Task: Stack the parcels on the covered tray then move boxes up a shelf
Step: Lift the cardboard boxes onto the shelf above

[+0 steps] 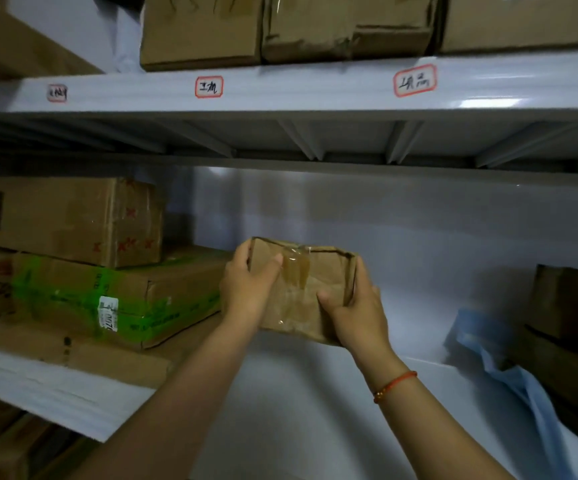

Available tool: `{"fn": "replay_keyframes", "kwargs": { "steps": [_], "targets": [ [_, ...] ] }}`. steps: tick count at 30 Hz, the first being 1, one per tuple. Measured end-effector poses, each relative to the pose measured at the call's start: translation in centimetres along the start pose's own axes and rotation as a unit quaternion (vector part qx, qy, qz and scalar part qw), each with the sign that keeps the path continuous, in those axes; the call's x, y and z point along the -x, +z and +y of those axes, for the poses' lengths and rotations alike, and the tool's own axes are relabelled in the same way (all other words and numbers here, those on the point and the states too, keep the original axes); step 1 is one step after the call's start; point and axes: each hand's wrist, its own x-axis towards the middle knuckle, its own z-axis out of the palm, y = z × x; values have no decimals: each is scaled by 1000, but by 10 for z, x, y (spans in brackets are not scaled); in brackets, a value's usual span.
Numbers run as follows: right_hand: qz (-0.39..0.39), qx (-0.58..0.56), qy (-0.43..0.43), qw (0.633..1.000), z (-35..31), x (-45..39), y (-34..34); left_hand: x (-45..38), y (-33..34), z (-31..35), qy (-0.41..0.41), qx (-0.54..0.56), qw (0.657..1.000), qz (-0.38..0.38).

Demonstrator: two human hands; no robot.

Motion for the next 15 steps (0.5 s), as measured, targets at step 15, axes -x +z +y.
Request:
{"fn": "replay_keyframes", "kwargs": {
  "steps": [15],
  "targets": [
    [-77, -145, -241, 957, -141, 100, -22, 117, -139, 103, 190, 72, 934, 295]
  ]
}}
